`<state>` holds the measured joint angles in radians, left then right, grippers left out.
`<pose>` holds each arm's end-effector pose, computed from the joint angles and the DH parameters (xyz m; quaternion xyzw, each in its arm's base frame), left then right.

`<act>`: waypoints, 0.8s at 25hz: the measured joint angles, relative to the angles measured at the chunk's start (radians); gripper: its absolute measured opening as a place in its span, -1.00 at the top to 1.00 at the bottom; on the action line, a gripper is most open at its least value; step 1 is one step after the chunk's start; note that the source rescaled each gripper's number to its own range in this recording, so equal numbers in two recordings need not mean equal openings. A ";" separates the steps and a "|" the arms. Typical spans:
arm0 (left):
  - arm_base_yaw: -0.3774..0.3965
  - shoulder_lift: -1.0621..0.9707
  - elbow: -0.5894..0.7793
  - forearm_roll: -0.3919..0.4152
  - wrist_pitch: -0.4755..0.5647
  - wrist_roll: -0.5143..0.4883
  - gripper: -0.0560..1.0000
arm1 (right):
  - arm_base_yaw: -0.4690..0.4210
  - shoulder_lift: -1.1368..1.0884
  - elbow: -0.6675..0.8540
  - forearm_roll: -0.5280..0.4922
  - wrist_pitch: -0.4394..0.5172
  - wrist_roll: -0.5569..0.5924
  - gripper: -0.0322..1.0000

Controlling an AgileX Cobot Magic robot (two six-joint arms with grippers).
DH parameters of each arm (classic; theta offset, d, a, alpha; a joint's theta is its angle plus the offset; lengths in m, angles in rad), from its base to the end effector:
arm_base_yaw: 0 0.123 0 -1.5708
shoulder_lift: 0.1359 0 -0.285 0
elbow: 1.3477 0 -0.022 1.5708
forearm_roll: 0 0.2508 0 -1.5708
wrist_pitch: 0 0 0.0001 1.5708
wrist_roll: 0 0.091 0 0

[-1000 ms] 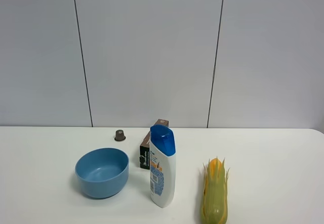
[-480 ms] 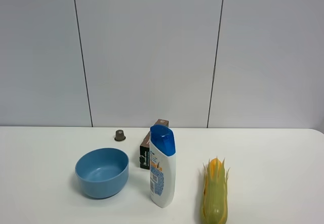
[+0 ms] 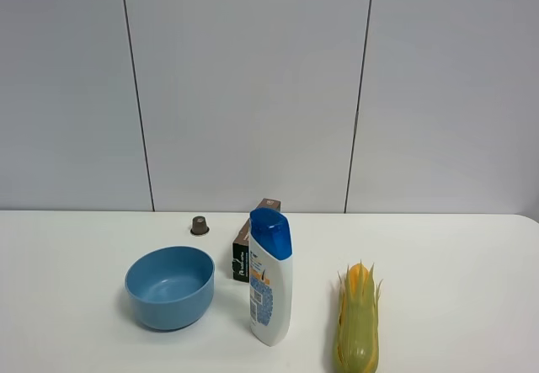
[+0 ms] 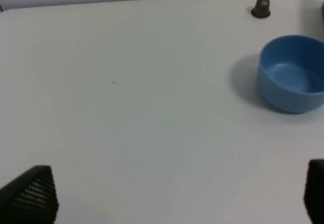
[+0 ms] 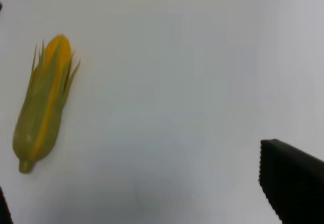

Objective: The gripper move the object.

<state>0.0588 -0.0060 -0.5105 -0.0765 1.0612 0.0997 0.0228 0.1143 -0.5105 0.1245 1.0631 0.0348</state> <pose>-0.0068 -0.0065 0.2803 0.0191 0.8482 0.0037 0.5293 0.0113 0.0101 0.2802 0.0060 0.8780 0.0758 0.4726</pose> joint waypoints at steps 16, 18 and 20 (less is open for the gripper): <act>0.000 0.000 0.000 0.000 0.000 0.000 -1.00 | -0.003 -0.117 0.000 -0.016 0.002 0.000 -1.00; 0.000 0.000 0.000 0.000 0.000 0.000 -1.00 | -0.003 -0.117 0.000 -0.048 0.002 -0.017 -1.00; 0.000 0.000 0.000 0.000 0.000 0.000 -1.00 | -0.003 -0.117 0.000 -0.082 0.001 -0.046 -1.00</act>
<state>0.0588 -0.0060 -0.5105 -0.0765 1.0612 0.0997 0.0198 -0.0026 -0.5105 0.0428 1.0638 -0.0108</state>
